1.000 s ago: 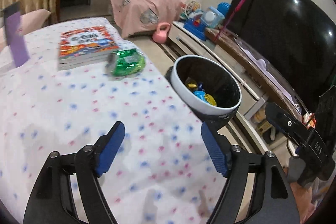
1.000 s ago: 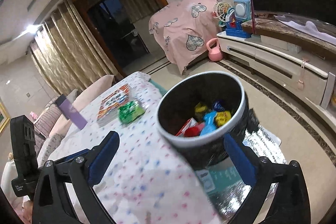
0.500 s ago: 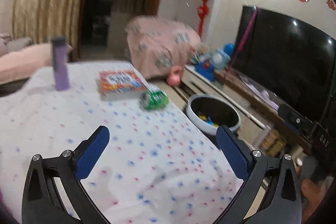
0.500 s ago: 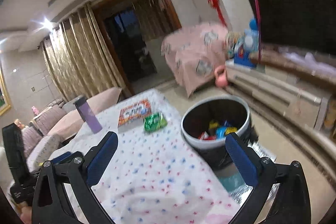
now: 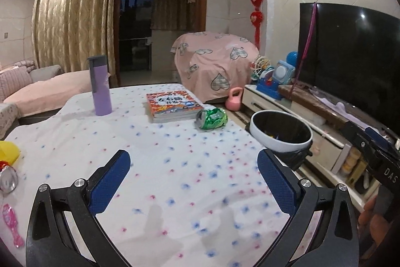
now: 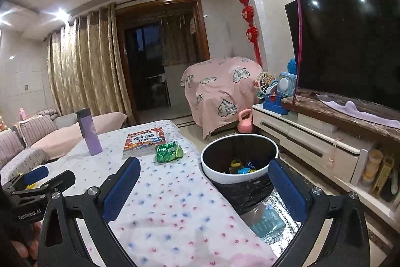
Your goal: Collect trash
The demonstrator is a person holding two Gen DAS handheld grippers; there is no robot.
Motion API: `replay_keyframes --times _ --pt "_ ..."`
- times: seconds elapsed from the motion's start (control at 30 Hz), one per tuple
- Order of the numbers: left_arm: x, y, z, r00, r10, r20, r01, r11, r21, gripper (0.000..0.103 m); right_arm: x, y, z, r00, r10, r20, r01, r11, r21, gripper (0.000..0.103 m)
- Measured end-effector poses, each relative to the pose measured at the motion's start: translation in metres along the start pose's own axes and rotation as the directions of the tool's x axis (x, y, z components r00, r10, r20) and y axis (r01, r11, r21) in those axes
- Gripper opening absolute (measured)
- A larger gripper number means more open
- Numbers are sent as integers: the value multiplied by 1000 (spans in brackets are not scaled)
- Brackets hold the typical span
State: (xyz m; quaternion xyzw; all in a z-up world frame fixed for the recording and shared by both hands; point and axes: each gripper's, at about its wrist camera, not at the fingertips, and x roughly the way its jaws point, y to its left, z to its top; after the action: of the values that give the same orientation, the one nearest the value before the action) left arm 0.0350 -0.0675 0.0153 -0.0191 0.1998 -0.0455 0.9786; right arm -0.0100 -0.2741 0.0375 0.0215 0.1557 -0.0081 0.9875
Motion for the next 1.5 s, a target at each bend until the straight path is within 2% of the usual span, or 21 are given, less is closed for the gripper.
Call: replay_keyframes --times 0.37,1.5 --pt "-5 -2 -4 999 42 13 -42 999 24 103 -3 -3 -6 1000 -28 5 28 1000 -3 103" --pt "-9 -4 -7 999 36 35 -36 999 20 103 -6 -4 -8 1000 -20 1 20 1000 -6 103"
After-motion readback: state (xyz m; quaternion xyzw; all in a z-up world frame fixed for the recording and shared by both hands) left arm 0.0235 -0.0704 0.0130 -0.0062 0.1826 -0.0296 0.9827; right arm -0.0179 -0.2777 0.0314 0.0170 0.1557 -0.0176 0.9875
